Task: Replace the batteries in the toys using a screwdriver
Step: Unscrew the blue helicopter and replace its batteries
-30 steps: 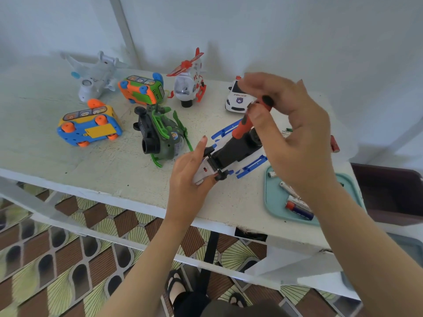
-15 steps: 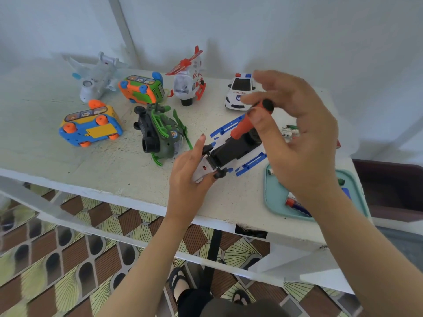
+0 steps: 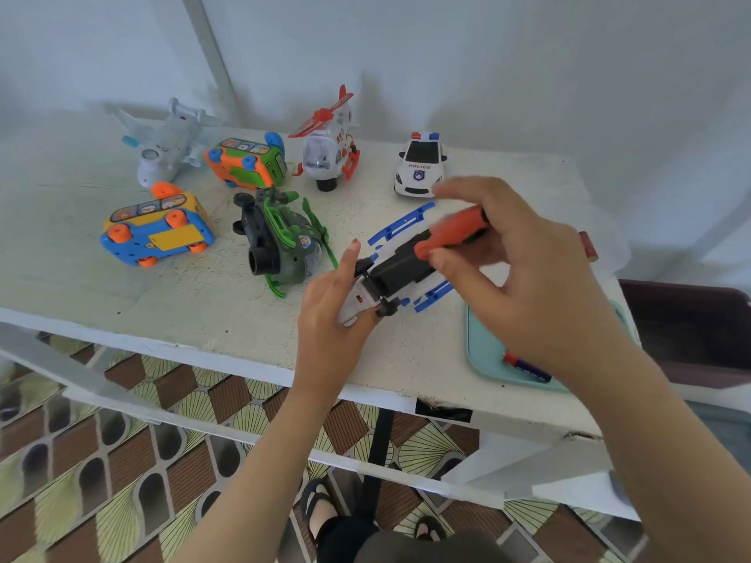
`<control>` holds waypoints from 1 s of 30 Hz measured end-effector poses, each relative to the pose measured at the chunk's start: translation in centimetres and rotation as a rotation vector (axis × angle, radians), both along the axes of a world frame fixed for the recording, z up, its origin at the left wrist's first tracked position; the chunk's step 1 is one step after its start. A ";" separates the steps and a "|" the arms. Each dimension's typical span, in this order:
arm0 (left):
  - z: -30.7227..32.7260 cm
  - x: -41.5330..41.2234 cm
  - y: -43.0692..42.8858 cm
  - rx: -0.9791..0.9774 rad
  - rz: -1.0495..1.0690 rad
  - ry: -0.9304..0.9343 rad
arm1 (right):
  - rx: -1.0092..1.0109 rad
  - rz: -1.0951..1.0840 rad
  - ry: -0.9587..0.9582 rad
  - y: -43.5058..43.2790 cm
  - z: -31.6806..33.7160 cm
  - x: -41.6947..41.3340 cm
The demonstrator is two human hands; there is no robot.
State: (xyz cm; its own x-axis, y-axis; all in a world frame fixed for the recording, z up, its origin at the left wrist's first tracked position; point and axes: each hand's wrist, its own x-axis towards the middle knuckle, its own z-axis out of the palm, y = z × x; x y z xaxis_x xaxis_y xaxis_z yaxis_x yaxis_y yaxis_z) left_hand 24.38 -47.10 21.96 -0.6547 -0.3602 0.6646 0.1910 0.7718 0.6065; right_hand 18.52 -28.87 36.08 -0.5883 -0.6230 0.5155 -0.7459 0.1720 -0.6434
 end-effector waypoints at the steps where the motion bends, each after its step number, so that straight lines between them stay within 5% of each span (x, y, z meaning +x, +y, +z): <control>1: 0.0 0.0 0.0 0.005 0.007 -0.004 | 0.033 -0.030 0.015 0.3 0.1 0.0; 7: 0.5 -0.2 0.6 0.014 0.070 0.014 | 0.262 -0.079 0.006 1.9 0.3 0.0; 20: 0.7 -0.5 1.4 0.033 0.131 0.049 | 0.319 -0.093 -0.153 2.1 -1.3 0.7; 24: 0.7 -0.6 1.4 0.023 0.143 0.062 | 0.443 -0.144 0.014 1.8 -2.9 1.5; 30: 0.9 -0.7 1.4 0.080 0.155 0.061 | 0.341 -0.175 0.185 1.7 -4.0 3.2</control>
State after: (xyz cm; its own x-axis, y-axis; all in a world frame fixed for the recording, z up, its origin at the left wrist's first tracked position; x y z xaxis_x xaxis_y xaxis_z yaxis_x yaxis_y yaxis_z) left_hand 23.73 -45.67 22.81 -0.5466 -0.5069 0.6666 0.1117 0.7447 0.6579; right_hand 21.76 -27.17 32.11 -0.6173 -0.6749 0.4042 -0.7841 0.4862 -0.3857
